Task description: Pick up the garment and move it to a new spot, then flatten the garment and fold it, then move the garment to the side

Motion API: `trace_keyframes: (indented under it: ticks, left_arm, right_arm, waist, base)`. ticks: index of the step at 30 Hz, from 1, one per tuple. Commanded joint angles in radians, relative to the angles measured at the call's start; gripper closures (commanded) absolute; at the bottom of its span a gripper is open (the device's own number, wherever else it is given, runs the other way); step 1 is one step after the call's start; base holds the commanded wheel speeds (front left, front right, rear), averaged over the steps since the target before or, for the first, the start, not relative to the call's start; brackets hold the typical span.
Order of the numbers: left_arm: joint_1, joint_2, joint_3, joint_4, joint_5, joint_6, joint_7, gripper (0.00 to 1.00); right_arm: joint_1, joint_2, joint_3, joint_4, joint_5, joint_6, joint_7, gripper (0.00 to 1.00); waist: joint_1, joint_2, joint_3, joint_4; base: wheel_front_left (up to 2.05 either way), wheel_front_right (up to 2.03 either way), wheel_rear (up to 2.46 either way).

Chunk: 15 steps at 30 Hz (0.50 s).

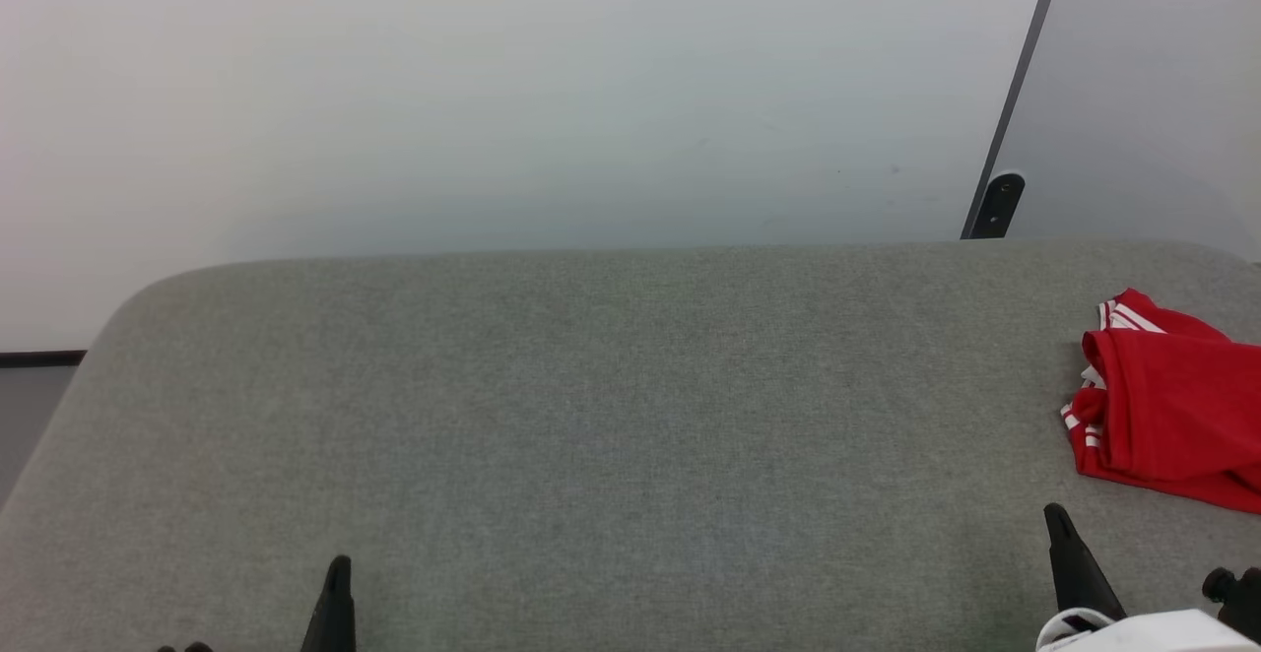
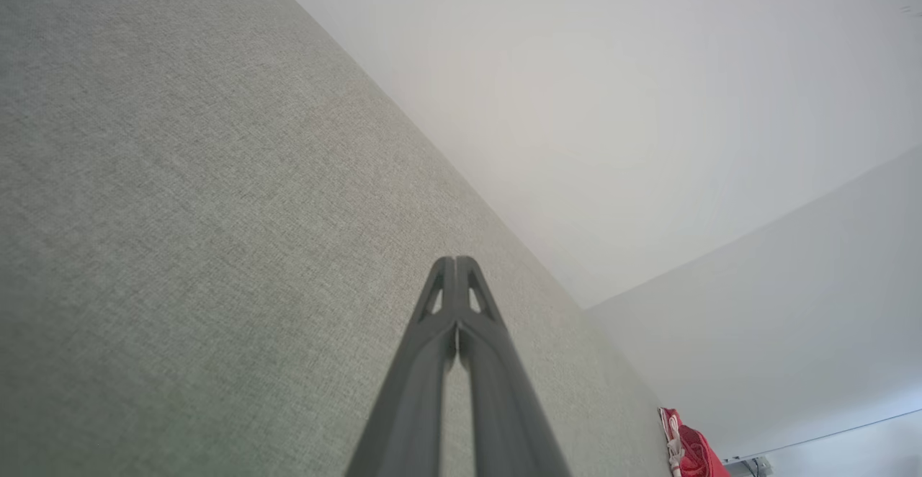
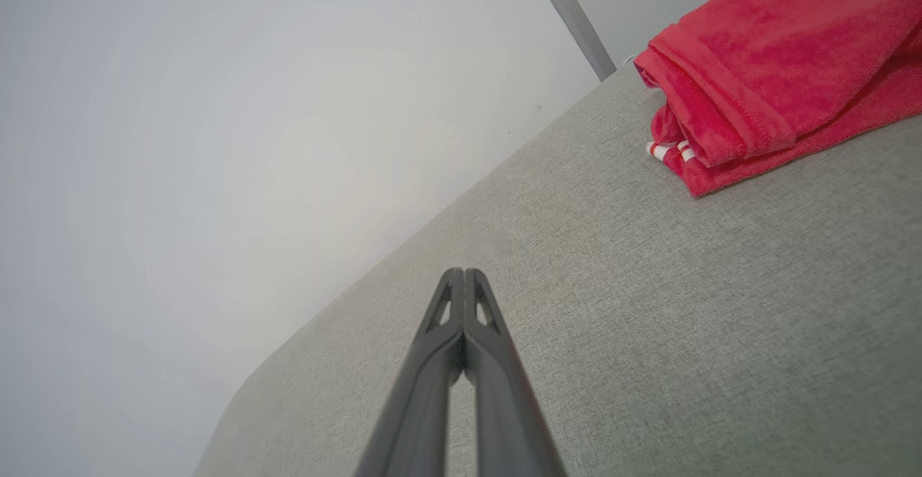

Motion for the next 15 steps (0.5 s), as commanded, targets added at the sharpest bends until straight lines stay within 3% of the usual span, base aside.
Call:
trace_keyframes:
  ticks: [1,15]
  left_arm:
    - [-0.029,0.007,0.003,-0.008,-0.035,-0.002,0.009,1.00]
    - [-0.074,0.009,0.005,0.007,-0.192,-0.002,0.053,1.00]
  right_arm:
    - [-0.035,0.000,-0.009,-0.013,0.042,0.000,0.007,1.00]
    - [-0.058,0.010,-0.029,-0.012,0.210,-0.001,0.052,1.00]
  waist:
    - [0.0000,0.0000,0.002,0.000]
    - [0.0000,0.0000,0.015,0.002]
  base:
    - [0.00,0.00,0.00]
    - [0.00,0.00,0.00]
